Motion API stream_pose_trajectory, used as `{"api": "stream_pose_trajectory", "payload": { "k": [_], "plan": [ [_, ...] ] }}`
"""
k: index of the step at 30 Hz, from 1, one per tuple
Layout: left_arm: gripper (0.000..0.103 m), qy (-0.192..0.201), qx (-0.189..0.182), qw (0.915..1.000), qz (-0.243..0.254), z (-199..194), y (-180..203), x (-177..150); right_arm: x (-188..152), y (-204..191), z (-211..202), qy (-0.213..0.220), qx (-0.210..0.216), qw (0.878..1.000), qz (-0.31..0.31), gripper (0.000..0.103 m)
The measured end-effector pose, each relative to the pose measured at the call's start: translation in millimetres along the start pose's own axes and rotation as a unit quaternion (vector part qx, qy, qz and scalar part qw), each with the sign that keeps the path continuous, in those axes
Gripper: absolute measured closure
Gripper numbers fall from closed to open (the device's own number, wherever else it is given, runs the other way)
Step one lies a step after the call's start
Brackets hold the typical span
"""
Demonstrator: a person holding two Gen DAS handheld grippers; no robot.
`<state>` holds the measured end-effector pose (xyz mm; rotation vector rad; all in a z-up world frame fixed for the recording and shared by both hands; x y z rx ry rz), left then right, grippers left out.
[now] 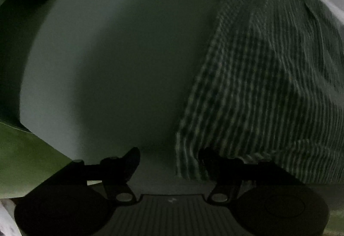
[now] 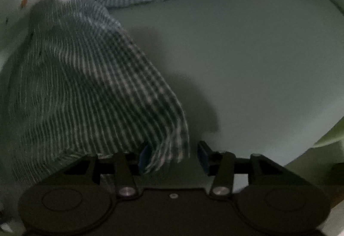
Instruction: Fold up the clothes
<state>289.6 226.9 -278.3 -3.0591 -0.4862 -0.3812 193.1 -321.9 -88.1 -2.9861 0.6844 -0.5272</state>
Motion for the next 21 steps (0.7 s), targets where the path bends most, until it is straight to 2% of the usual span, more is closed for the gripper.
{"api": "stream_pose_trajectory", "payload": {
  "k": [3, 6, 9, 12, 17, 20, 21],
  "plan": [
    [0.036, -0.005, 0.019, 0.9992, 0.036, -6.6, -1.7, -3.8, -5.5, 3.5, -7.2, -0.007, -0.005, 1.000, -0.012, 0.053],
    [0.036, 0.014, 0.030, 0.9974, 0.064, -21.1, -2.2, 3.3, 3.2, 1.6, -26.2, 0.030, -0.002, 0.999, -0.015, 0.053],
    [0.029, 0.043, 0.018, 0.9965, 0.069, -34.3, 0.9, 18.4, 17.7, -11.5, -43.2, 0.074, 0.020, 0.997, -0.028, 0.053],
    [0.028, 0.053, 0.017, 0.9962, 0.067, -25.0, 8.1, 36.2, 21.5, -27.8, -37.9, 0.079, 0.026, 0.995, -0.056, 0.053],
    [0.027, 0.030, 0.046, 0.9966, 0.061, -0.9, 5.5, 23.8, 2.4, -30.3, -10.6, 0.042, -0.015, 0.996, -0.081, 0.053],
    [0.021, 0.035, 0.029, 0.9985, 0.030, -1.9, -5.8, 20.2, -9.0, -30.5, -8.1, 0.028, 0.000, 0.998, -0.063, 0.051],
    [0.020, 0.035, 0.021, 0.9990, 0.018, -2.4, -10.3, 20.8, -9.5, -31.1, -7.2, 0.026, 0.007, 0.998, -0.055, 0.043]
  ]
}}
Point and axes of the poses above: each gripper's, at about its wrist camera, not at the fingertips, and z roughly the way its jaws point, y to its right, x to its top, the point moved 10 cm from there along z, roughly the way its jaws point, and after that the axes turned 3 degrees about -x, right-handed, at the moved point
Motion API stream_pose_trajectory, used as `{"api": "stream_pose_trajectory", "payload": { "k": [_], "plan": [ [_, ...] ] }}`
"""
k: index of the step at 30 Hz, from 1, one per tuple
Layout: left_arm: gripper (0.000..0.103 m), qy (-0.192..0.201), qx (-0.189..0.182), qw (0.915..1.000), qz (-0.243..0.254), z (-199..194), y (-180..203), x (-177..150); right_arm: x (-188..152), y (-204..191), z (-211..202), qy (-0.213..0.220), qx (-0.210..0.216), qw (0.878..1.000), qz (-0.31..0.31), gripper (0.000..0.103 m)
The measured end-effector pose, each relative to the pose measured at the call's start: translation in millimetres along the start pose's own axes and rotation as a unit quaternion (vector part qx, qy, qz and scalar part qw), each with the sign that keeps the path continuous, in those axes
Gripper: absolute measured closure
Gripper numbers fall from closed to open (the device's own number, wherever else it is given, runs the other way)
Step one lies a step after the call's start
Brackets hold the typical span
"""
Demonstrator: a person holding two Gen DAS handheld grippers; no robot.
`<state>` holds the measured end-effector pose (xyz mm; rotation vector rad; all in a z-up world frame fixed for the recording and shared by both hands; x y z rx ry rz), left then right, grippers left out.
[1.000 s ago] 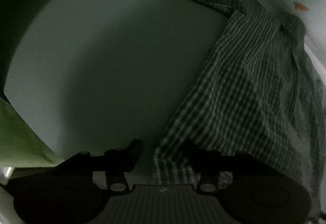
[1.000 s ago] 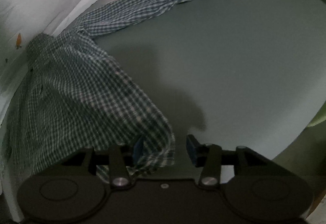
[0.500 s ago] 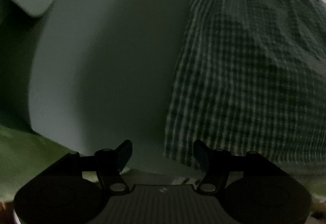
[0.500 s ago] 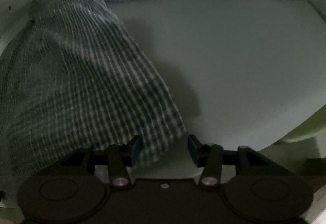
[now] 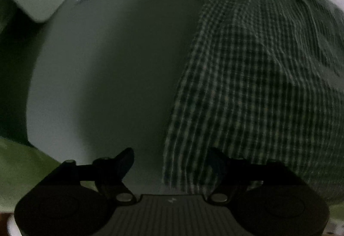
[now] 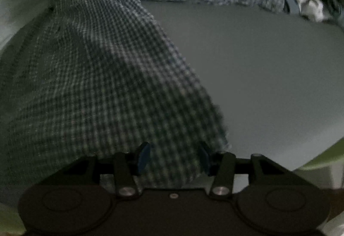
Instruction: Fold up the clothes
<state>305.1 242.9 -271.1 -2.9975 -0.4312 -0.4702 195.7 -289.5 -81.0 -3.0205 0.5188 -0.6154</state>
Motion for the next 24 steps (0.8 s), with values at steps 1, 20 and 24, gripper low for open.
{"api": "stream_pose_trajectory", "payload": {
  "k": [1, 20, 24],
  "plan": [
    [0.020, 0.004, -0.007, 0.9999, -0.012, -0.7, -4.1, 1.4, 1.1, -2.0, -0.8, 0.005, 0.002, 1.000, 0.003, 0.035],
    [0.010, 0.100, -0.011, 0.9877, -0.120, -10.4, -83.7, 78.8, 80.0, -124.6, 46.4, 0.149, 0.035, 0.986, -0.065, 0.000],
    [0.010, 0.117, -0.056, 0.9861, -0.104, 14.7, -98.4, 125.1, 105.2, -155.4, 69.9, 0.185, 0.019, 0.980, -0.069, 0.000]
  ]
}}
Point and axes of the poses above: each gripper's, at about its wrist camera, not at the fingertips, and z roughly the way its jaws point, y to its right, x to its top, the point moved 10 cm from there along z, roughly the way its jaws point, and after that the axes turned 3 degrees about -x, right-handed, at the moved point
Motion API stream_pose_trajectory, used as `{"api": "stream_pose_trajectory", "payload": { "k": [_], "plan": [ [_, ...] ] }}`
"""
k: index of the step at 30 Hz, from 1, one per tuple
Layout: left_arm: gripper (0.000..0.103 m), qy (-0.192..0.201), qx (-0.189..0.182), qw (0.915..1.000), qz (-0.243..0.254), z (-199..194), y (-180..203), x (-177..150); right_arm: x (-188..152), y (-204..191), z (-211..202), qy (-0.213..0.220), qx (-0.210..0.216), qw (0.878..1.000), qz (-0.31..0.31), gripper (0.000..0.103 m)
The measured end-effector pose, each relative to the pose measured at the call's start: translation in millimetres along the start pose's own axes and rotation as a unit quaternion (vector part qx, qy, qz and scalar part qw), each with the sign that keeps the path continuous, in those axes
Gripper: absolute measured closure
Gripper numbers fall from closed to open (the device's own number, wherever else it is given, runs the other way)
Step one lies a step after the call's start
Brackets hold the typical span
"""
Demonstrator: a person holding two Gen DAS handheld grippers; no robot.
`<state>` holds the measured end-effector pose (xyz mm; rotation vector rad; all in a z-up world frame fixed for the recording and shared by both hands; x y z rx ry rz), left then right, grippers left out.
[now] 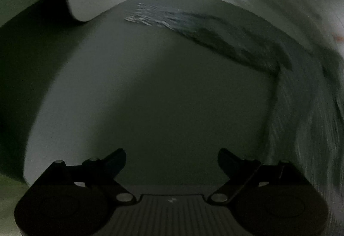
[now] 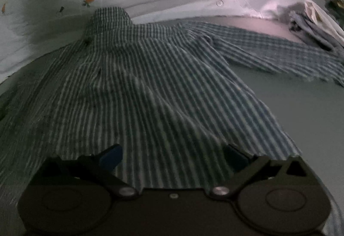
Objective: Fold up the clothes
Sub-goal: 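Grasp a sleeve cuff with the left gripper and pull it outward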
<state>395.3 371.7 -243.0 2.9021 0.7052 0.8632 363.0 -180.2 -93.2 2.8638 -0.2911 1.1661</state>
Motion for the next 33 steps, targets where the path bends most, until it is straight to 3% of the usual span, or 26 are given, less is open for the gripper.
{"api": "stream_pose_trajectory", "payload": {
  "k": [5, 7, 14, 21, 22, 24, 26, 28, 29, 33],
  "plan": [
    [0.010, 0.024, 0.025, 0.9977, -0.058, 34.6, -25.5, 57.0, 19.4, -15.4, 30.4, 0.045, -0.037, 0.998, -0.008, 0.000],
    [0.010, 0.029, 0.020, 0.9981, -0.050, 50.3, -32.3, 81.1, 24.7, -15.0, 35.5, 0.060, -0.044, 0.997, -0.001, 0.000],
    [0.010, 0.057, 0.052, 0.9970, -0.008, 102.8, -39.8, 159.8, 26.4, -13.8, 36.7, 0.063, -0.045, 0.997, -0.001, 0.000],
    [0.008, 0.068, 0.058, 0.9943, -0.058, 143.6, -55.5, 210.9, 30.7, -17.0, 43.1, 0.063, -0.054, 0.997, 0.003, 0.000],
    [0.011, 0.071, 0.058, 0.9935, -0.068, 147.2, -56.7, 216.2, 31.4, -16.8, 43.8, 0.063, -0.054, 0.996, 0.004, 0.000],
    [0.034, 0.082, 0.081, 0.9905, -0.074, 146.5, -59.4, 222.5, 32.5, -16.6, 45.0, 0.063, -0.055, 0.996, 0.005, 0.000],
    [0.073, 0.089, 0.105, 0.9883, -0.065, 144.2, -62.0, 225.8, 32.4, -16.3, 45.1, 0.063, -0.055, 0.996, 0.006, 0.000],
    [0.076, 0.095, 0.099, 0.9883, -0.068, 139.4, -63.3, 228.1, 32.0, -16.2, 45.6, 0.064, -0.055, 0.996, 0.006, 0.000],
    [0.087, 0.098, 0.094, 0.9882, -0.070, 134.6, -64.1, 229.3, 32.0, -16.0, 46.0, 0.064, -0.055, 0.996, 0.006, 0.000],
    [0.088, 0.130, 0.104, 0.9834, -0.073, 97.8, -74.7, 236.0, 32.2, -15.5, 46.9, 0.064, -0.056, 0.996, 0.006, 0.000]
  ]
}}
Point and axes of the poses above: each gripper's, at about its wrist camera, not at the fingertips, and z roughly the way its jaws point, y to its right, x to its top, the point moved 10 cm from there along z, roughly the way its jaws point, and after that the axes turned 3 degrees about -x, right-handed, at the moved point
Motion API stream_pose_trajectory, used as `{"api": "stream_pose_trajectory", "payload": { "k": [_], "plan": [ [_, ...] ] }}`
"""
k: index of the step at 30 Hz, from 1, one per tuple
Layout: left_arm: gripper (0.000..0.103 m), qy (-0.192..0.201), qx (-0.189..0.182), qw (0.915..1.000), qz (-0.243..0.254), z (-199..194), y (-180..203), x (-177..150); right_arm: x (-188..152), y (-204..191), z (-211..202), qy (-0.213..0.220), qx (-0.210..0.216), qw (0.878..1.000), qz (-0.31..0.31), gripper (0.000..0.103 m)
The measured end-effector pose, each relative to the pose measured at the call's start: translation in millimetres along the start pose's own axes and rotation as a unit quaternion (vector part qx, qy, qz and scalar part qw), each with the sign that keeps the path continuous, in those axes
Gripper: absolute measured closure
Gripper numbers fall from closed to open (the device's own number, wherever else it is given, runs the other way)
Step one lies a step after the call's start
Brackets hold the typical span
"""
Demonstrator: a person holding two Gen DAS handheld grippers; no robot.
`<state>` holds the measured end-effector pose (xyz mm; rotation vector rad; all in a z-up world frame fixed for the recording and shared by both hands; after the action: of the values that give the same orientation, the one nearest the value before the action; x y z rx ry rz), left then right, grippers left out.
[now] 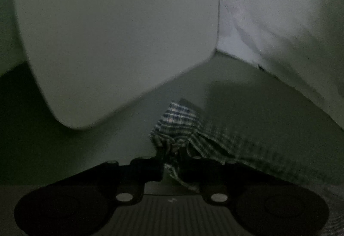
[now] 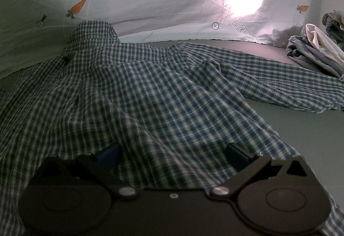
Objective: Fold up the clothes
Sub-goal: 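Grasp a sleeve cuff with the left gripper and pull it outward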
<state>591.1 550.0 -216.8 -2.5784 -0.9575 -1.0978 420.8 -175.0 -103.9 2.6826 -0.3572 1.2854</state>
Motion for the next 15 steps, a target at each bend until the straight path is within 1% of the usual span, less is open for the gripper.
{"api": "stream_pose_trajectory", "payload": {
  "k": [2, 4, 6, 7, 9, 10, 13, 15],
  "plan": [
    [0.088, 0.013, 0.003, 0.9997, -0.019, -15.4, -13.7, 6.7, -0.1, 0.1, 0.5, 0.000, 0.000, 1.000, 0.000, 0.000],
    [0.088, 0.018, 0.013, 0.9993, -0.030, -23.6, -26.3, 5.8, 0.0, 0.1, 0.7, 0.000, 0.000, 1.000, 0.000, 0.000],
    [0.087, 0.005, 0.032, 0.9991, -0.026, -19.3, -34.3, -3.7, 0.0, 0.3, 0.9, 0.000, 0.000, 1.000, 0.000, 0.000],
    [0.086, -0.011, 0.041, 0.9988, -0.026, -13.2, -37.5, -13.1, 0.1, 0.4, 0.8, 0.000, 0.000, 1.000, 0.000, 0.000],
    [0.081, -0.042, 0.058, 0.9971, -0.027, -1.8, -43.8, -31.4, 0.2, 0.8, 0.8, 0.000, 0.000, 1.000, 0.000, 0.000],
    [0.072, -0.050, 0.063, 0.9963, -0.030, 1.2, -46.4, -37.9, 0.2, 1.0, 0.8, 0.000, 0.000, 1.000, 0.000, 0.000],
    [0.070, -0.052, 0.066, 0.9957, -0.039, -2.3, -47.7, -39.5, 0.3, 1.6, 1.0, 0.000, 0.000, 1.000, 0.000, 0.000],
    [0.065, -0.045, 0.055, 0.9963, -0.047, -9.2, -46.3, -35.0, 0.6, 1.6, 1.1, 0.000, 0.001, 1.000, 0.001, 0.000]
  ]
}}
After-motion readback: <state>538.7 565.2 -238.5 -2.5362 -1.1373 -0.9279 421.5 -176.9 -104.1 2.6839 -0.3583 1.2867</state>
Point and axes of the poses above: each gripper's, at about its wrist camera, not at the fingertips, and z roughly the way its jaws point, y to its right, x to its top, the point moved 10 cm from there along z, roughly the way its jaws point, and after that the axes turned 3 degrees about -x, right-handed, at the moved point
